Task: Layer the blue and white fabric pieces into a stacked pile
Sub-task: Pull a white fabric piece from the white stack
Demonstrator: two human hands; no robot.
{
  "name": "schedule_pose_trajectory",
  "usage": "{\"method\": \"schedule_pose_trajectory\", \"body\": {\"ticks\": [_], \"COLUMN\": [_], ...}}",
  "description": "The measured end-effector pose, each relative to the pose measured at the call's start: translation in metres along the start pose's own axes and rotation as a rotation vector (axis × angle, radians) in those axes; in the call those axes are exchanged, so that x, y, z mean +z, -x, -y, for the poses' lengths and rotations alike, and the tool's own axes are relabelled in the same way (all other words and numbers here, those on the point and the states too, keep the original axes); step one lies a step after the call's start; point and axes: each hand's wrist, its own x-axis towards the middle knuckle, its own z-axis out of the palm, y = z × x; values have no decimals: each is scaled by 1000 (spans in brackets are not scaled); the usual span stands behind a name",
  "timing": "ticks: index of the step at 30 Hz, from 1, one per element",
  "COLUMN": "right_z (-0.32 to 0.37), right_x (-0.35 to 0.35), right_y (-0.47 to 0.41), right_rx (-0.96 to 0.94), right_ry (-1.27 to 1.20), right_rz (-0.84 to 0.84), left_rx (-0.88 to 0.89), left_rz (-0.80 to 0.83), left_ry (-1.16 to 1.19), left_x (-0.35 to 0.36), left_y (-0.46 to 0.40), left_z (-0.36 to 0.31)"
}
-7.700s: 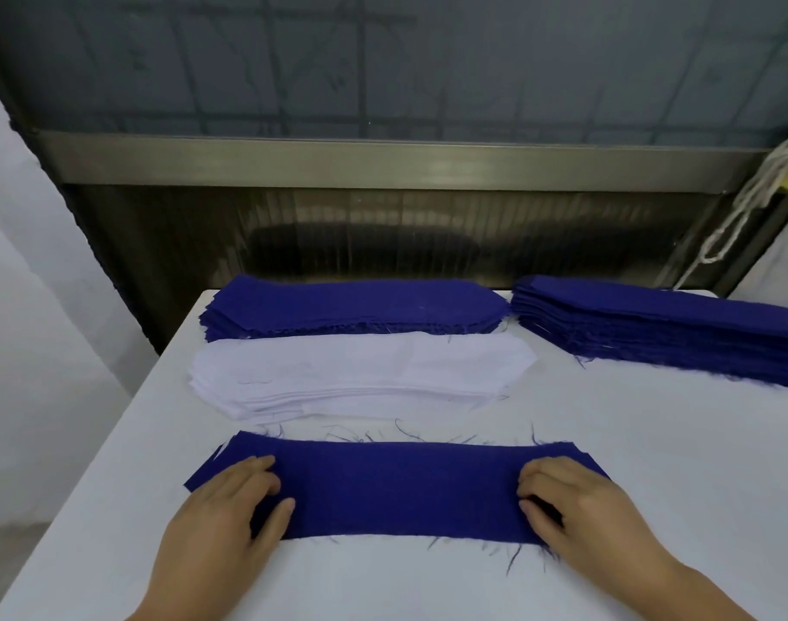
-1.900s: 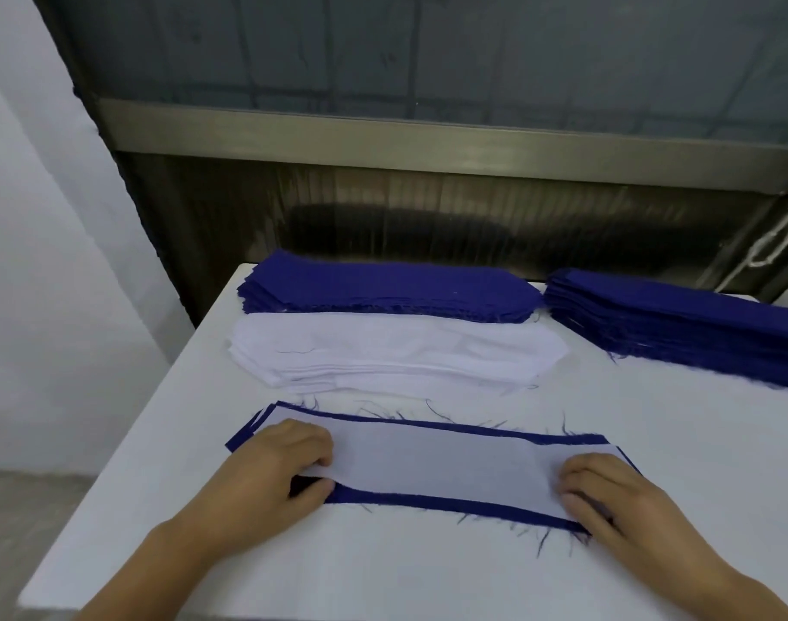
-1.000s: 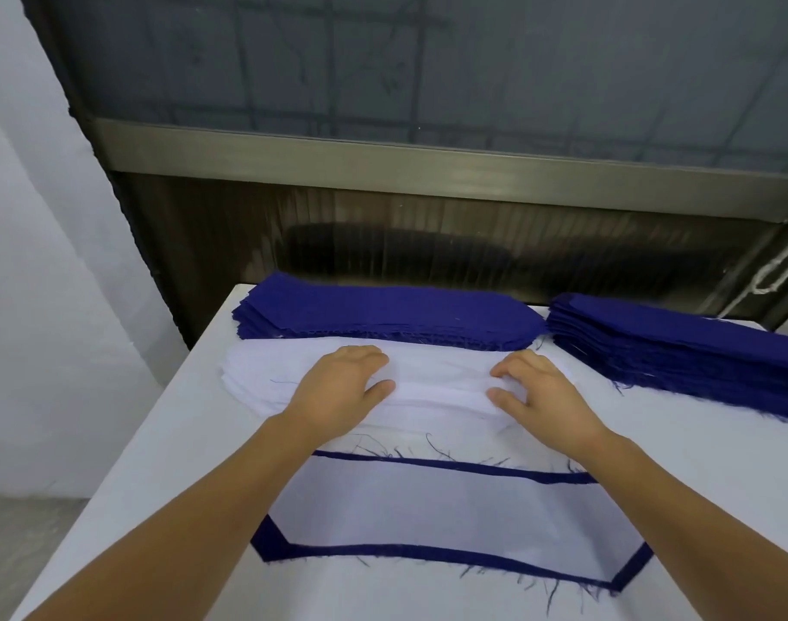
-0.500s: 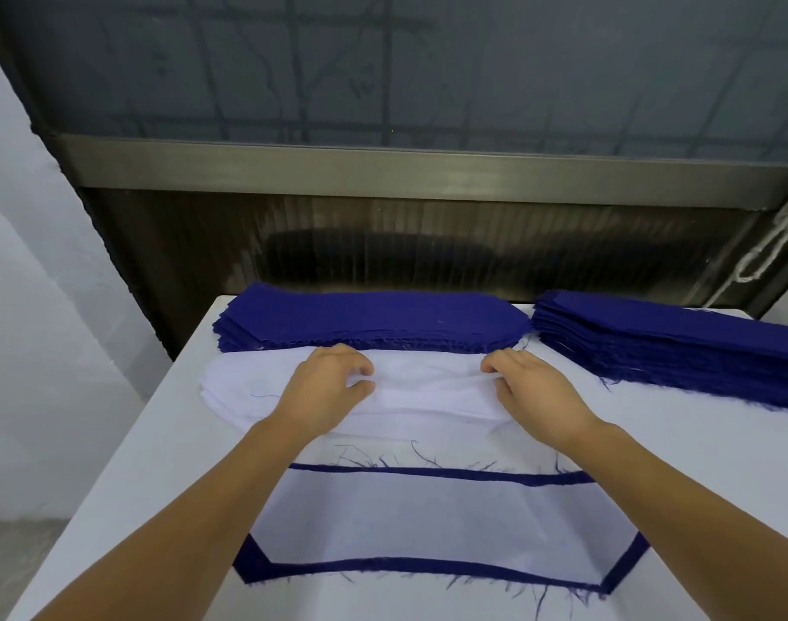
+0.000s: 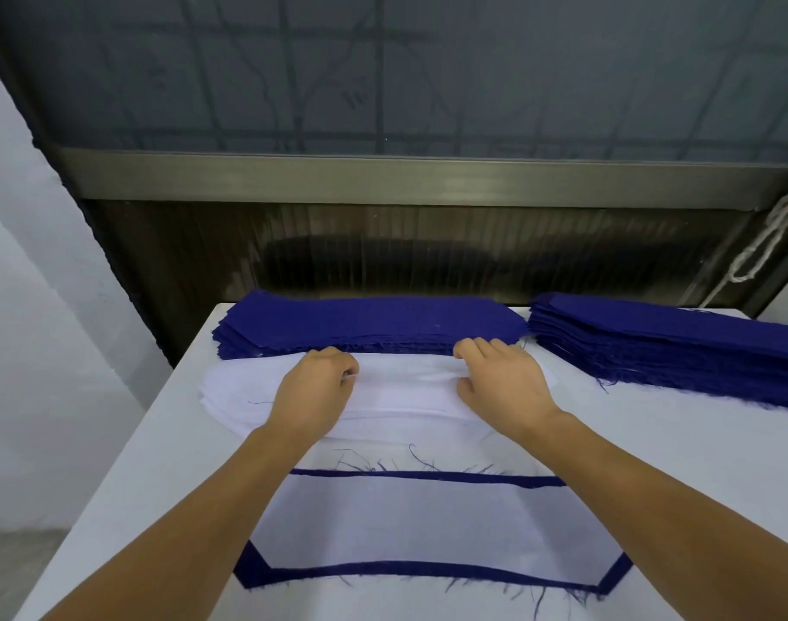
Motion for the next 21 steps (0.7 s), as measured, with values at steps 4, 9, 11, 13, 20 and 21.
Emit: {"method": "schedule_pose_trajectory", "body": {"ticks": [4,9,11,13,20,21], "right_z": [14,3,-4,-9,-24,-30], "right_x": [-5,-11,-15,-23,-72,-78], "right_y": [-5,1,9,22,99,107], "right_rx": [-40,39,25,17,99,130], "right_ry": [16,-32,-91,-168,-715,-811], "right_rz": [-12,-31,-2,4,235,325], "left_rx": [4,-38,-55,-41,136,152], "left_rz": [-7,-53,-61,-90,13,86], "left_ry": [-26,-46,-56,-60,-92,-80], "left_x": [0,-6,-12,-22,-64,-69], "left_y": [0,7,12,19,74,82], "left_z": [-2,11,17,17,7,9]}}
